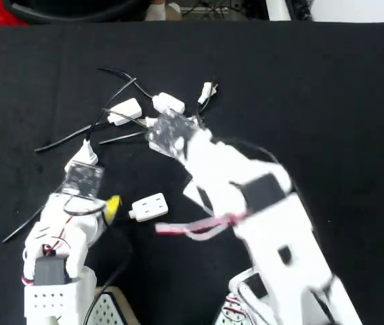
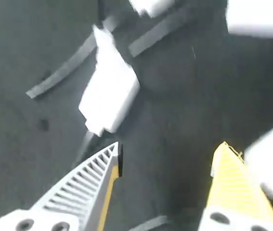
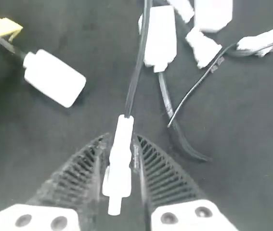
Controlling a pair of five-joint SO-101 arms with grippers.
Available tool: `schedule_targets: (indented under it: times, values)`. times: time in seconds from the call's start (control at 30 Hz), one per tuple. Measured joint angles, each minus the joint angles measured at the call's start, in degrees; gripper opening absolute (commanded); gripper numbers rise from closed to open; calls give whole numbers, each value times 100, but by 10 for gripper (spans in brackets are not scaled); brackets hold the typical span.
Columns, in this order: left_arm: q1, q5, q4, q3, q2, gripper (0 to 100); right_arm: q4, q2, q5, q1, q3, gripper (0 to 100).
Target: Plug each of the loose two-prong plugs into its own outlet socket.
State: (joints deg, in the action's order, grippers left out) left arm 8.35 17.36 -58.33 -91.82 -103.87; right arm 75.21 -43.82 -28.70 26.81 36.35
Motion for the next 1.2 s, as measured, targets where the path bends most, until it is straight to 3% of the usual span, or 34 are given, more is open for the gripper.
schedule_targets:
  times: [0.13,0.27,0.5,0.63,0.83,1.0,1.2]
  values:
    - [-176,-844,580,299,0,300,-193,-1424,229,492,659,11]
    - [-818,-1433,949,457,0,299,-220,-2470,527,1407,1327,11]
    - [-1670,-1934,1662,466,0,299,-765,-2673,668,2013,2286,11]
    - [-2154,-1934,1582,703,0,301,-809,-2681,668,2040,2330,11]
    - [-2567,-1732,853,1196,0,304,-1081,-2681,659,2048,2497,11]
    - [-2470,-1336,484,1380,-18,304,-1837,-2681,1415,2057,2945,11]
    - [-879,-554,-316,1398,0,299,-3218,-2681,2321,1785,3727,11]
